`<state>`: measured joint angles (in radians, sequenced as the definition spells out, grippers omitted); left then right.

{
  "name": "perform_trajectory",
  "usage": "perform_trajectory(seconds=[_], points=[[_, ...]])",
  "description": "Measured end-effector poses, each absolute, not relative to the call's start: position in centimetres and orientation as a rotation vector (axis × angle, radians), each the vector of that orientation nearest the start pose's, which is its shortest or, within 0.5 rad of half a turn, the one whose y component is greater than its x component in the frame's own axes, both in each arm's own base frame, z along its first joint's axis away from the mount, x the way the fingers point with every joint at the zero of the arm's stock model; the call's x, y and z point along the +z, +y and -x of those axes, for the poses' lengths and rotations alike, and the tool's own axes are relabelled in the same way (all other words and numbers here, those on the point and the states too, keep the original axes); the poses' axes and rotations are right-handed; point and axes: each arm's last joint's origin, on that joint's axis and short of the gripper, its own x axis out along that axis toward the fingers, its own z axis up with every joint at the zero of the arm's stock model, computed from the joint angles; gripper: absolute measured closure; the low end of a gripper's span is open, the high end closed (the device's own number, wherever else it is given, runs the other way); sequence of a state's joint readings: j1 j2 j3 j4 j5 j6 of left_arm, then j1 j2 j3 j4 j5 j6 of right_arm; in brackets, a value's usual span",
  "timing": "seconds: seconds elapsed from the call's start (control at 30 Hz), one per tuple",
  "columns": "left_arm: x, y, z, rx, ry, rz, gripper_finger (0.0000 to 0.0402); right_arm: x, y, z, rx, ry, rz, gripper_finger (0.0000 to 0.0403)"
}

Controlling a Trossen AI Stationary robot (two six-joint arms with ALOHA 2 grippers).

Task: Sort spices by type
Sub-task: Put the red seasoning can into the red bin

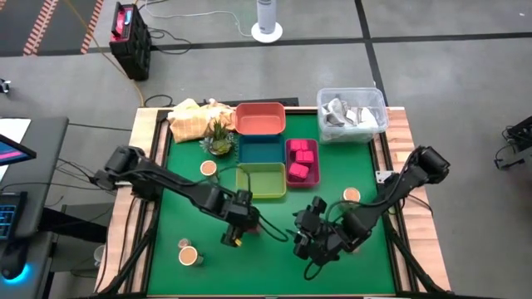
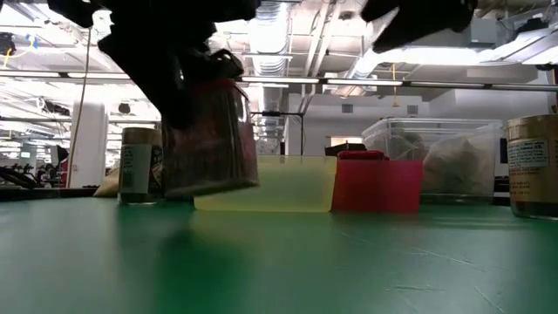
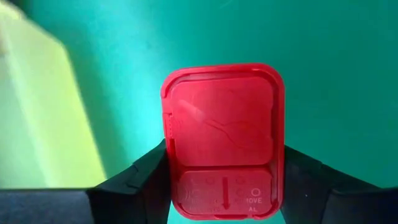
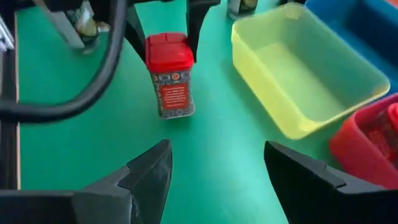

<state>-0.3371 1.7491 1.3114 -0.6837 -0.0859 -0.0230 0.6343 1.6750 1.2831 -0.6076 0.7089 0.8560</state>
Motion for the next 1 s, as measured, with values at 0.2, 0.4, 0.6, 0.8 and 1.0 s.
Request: perform_trajectory(seconds=[0.2,0.4,0.6,0.8,1.0], points=[[22.1,-11.6,-34.9,-0.218,1.066,-0.228,0.016,25.0,19.6,-28.0,-0.389,0.704,-0.214,0.012],[23.6,-10.7,-34.7,-0.196,1.015,-0.211,0.012,24.7,19.2,-27.4,-0.428,0.75,-0.2,0.012],[26.0,-10.6,-33.3,-0.19,0.96,-0.27,0.0104,24.5,18.8,-27.9,-0.447,0.747,-0.207,0.012],[29.9,-10.1,-28.2,-0.12,0.738,-0.31,0.011,21.7,19.8,-31.1,-0.392,0.697,-0.155,0.012],[31.8,-8.2,-23.9,-0.032,0.627,-0.171,0.0111,20.4,18.2,-35.7,-0.282,0.704,-0.13,0.012]])
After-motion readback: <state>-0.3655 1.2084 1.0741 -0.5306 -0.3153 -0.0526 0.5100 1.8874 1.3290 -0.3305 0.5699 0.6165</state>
